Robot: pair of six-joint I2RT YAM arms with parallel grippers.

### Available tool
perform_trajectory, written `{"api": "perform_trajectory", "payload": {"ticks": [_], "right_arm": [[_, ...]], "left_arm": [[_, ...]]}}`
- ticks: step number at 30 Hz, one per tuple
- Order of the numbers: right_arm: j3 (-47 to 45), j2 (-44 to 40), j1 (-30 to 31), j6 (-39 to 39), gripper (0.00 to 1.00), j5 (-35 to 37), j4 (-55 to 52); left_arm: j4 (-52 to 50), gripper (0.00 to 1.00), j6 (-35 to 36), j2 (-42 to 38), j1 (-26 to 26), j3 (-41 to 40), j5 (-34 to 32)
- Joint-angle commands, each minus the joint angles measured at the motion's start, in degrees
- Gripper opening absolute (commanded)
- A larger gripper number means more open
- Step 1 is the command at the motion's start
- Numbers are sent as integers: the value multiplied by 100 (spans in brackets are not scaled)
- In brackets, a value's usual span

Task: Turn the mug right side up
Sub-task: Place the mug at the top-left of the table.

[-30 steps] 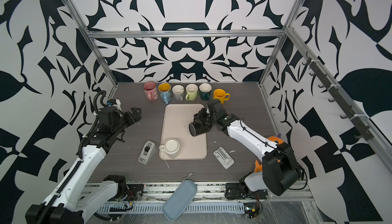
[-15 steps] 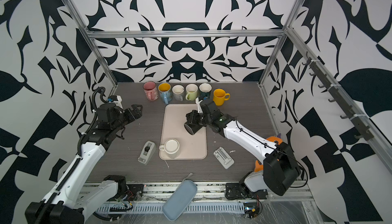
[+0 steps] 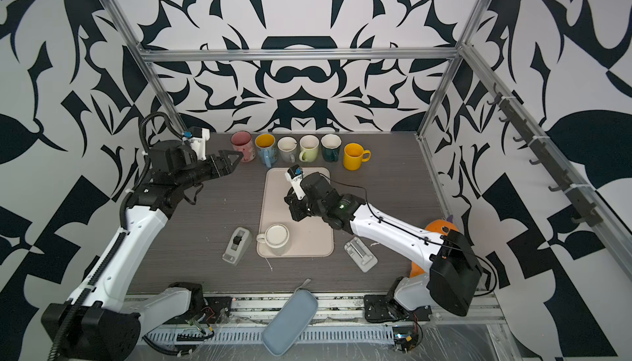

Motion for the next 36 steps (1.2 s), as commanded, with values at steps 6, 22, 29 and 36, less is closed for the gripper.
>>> {"api": "perform_trajectory", "payload": {"ticks": [6, 22, 29, 36], "right_arm": [[494, -415, 469, -2278, 0, 1871, 436], [337, -78, 992, -5250, 0, 3457, 1488], [207, 64, 1096, -5889, 0, 3658, 1970], [222, 162, 1128, -6235, 0, 3759, 2163]], "left_arm": [[-706, 79, 627, 634, 15, 849, 1743], [-2821, 80, 2347, 1772, -920, 2454, 2241], [-3668, 79, 2790, 2153, -1315, 2774, 1767], [-3889, 78, 2909, 2297, -1528, 2764, 1667]]}}
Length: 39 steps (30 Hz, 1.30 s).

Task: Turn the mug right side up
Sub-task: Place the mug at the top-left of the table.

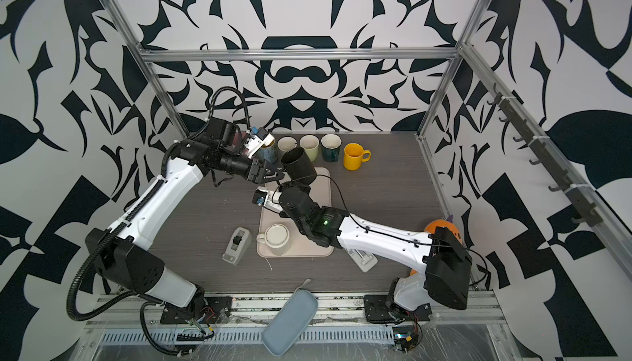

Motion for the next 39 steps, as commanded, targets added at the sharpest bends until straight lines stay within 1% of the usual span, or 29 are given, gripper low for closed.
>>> {"api": "perform_trajectory", "payload": {"ticks": [1, 5, 7, 16, 26, 32, 34, 37, 39], "right_arm": [[113, -144, 33, -393, 0, 352, 832], [135, -140, 45, -418, 0, 305, 892], [148, -134, 55, -437, 0, 279, 933], [166, -116, 91, -479, 0, 182, 1012], [200, 9, 121, -474, 0, 147, 981], [244, 97, 122, -473, 0, 132, 962], [245, 90, 124, -488, 0, 136, 1005], [245, 80, 122, -516, 0, 133, 1042], [240, 58, 126, -531, 0, 159, 1083]], "left_arm": [[-446, 77, 232, 31, -38, 111, -56], [-445, 74, 202, 83, -67, 76, -156], [-441, 70, 137, 152, -66, 98, -193], [-370, 59, -80, 430, -72, 201, -150], [-164, 47, -289, 439, -69, 129, -40], [-64, 35, -368, 359, -88, 34, 84], [-58, 27, -377, 343, -97, -1, 125], [-58, 12, -400, 343, -117, -76, 166], [-59, 7, -418, 344, -119, -127, 178]]}}
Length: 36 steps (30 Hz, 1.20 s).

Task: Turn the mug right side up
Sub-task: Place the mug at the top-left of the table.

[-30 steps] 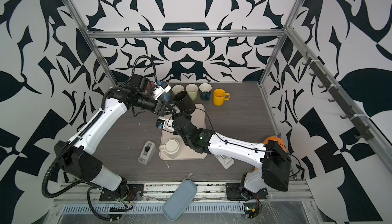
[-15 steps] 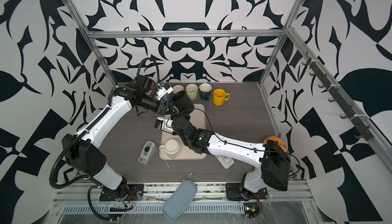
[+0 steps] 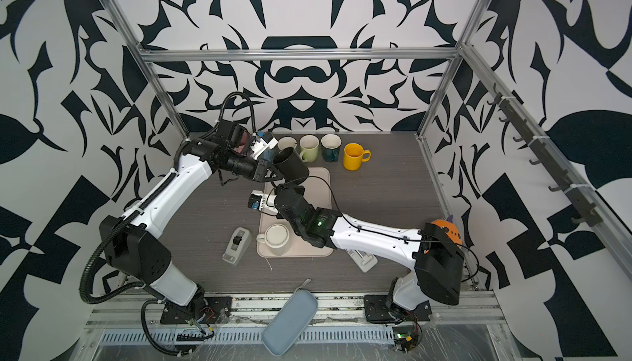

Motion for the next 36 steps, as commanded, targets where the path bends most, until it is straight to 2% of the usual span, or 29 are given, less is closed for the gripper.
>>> {"api": "perform_trajectory", "payload": {"ticks": [1, 3, 7, 15, 24, 29, 36], "right_arm": [[240, -209, 35, -156, 0, 143, 768], [222, -234, 38, -164, 0, 145, 804], [219, -239, 35, -103, 0, 176, 812], [160, -384, 38, 234, 0, 365, 494], [-83, -808, 39, 953, 22, 562, -88], [-244, -1132, 41, 1504, 28, 596, -407], [-327, -1403, -41, 2758, 35, 240, -1044]], "left_arm": [[-127, 5, -50, -79, -60, -142, 277], [-130, 0, -59, -69, -72, -179, 309], [10, 0, -163, -103, -81, -237, 240], [1167, 0, -875, -506, -70, -601, -472], [1711, 0, -1355, -614, 200, -816, -1149], [2114, 0, -1659, -621, 406, -978, -1429], [2180, 0, -1700, -635, 604, -1095, -2719]]}}
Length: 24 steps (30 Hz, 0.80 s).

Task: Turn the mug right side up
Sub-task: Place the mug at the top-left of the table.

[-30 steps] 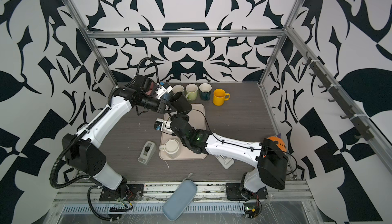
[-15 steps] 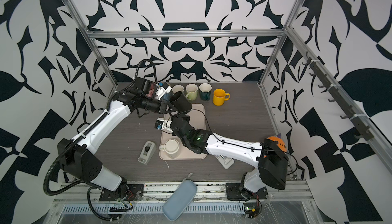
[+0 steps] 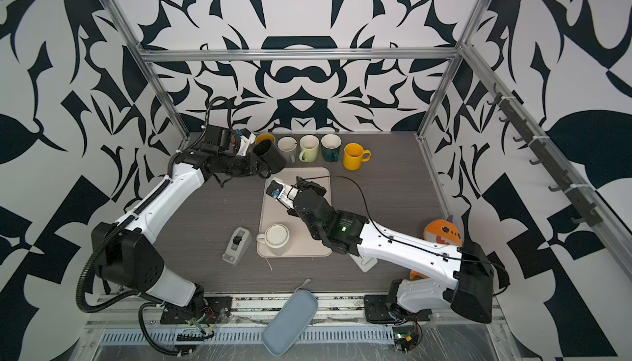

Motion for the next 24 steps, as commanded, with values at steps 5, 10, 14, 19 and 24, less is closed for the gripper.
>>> {"api": "perform_trajectory", "payload": {"ticks": [5, 10, 14, 19, 24], "right_arm": [[61, -63, -518, 1992, 36, -1149, -921], [-24, 20, -1145, 2943, 36, -2162, -955], [-129, -30, -1384, 3234, 36, -2454, -799], [-210, -76, -1547, 3389, 35, -2804, -720], [-252, -103, -1574, 3449, 35, -2832, -720]], "left_arm": [[543, 0, 98, -268, 128, -322, -1466], [648, 0, 296, -251, 150, -704, -2321], [968, 0, 306, -207, 183, -1044, -2515], [1680, 0, 262, -100, 218, -1513, -2736], [2290, 0, 240, 144, 256, -1764, -2787]]}}
